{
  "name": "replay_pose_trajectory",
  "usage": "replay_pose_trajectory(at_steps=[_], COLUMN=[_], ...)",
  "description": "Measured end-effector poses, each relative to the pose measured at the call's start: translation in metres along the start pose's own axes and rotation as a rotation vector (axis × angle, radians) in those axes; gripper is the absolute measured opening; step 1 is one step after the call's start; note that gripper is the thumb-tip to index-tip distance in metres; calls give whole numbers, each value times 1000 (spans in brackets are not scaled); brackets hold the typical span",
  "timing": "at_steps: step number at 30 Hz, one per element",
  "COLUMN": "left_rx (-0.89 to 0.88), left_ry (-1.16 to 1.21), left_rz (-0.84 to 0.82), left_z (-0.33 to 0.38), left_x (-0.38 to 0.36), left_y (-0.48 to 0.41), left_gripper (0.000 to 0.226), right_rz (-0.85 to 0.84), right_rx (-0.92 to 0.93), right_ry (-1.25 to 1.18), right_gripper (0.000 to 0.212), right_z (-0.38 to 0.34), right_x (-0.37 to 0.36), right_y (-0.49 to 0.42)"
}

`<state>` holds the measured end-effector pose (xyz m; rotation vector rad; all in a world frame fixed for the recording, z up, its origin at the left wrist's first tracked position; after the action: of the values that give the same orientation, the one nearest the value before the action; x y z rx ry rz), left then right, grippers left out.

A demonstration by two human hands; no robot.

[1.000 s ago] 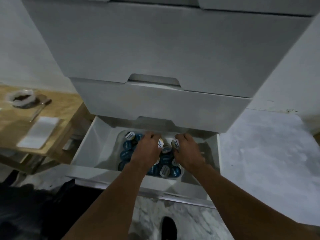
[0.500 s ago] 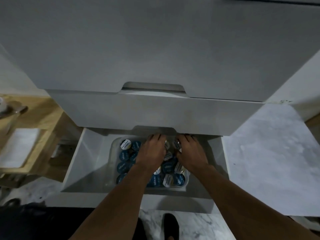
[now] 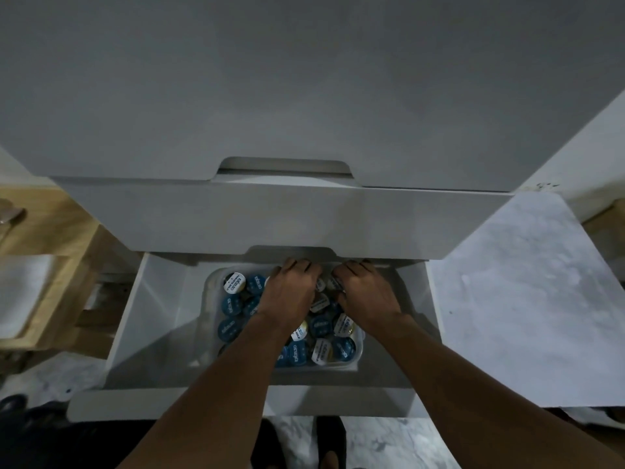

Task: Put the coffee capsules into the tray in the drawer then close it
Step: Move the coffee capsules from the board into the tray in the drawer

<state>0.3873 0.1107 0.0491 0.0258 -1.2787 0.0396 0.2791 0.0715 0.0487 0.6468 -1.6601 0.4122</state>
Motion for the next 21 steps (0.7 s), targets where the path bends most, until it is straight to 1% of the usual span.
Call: replay_pose_trajectory(at_steps=[6,9,16,21], left_rx=[-20,-11,-24,19], left_ry=[-9,-42,-66,-101], left_rz=[16,-15,-40,-66], left_z=[-3,-5,-9,-6], left_x=[-2,-4,-6,-9], left_y=[-1,-1,-1,-3], left_gripper=[30,26,25,21], right_rz=[-23,6,10,-5], right_rx=[3,23,49,34], right_ry=[-7,7,18,-6], right_gripper=[38,31,25,24], right_z=[1,2,2,4], right_x=[-7,-8,-5,-7], right_y=[-1,-1,0,-2])
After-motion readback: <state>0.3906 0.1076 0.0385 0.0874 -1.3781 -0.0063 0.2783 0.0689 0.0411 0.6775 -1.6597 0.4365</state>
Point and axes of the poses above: each hand's wrist, its own y-axis away from the middle knuckle, its own x-axis out of the back of the hand, z = x × y, the point moved 6 cm from there along -y, towards the middle knuckle, and after that the axes turned 2 degrees about y, right-handed, at the moved point
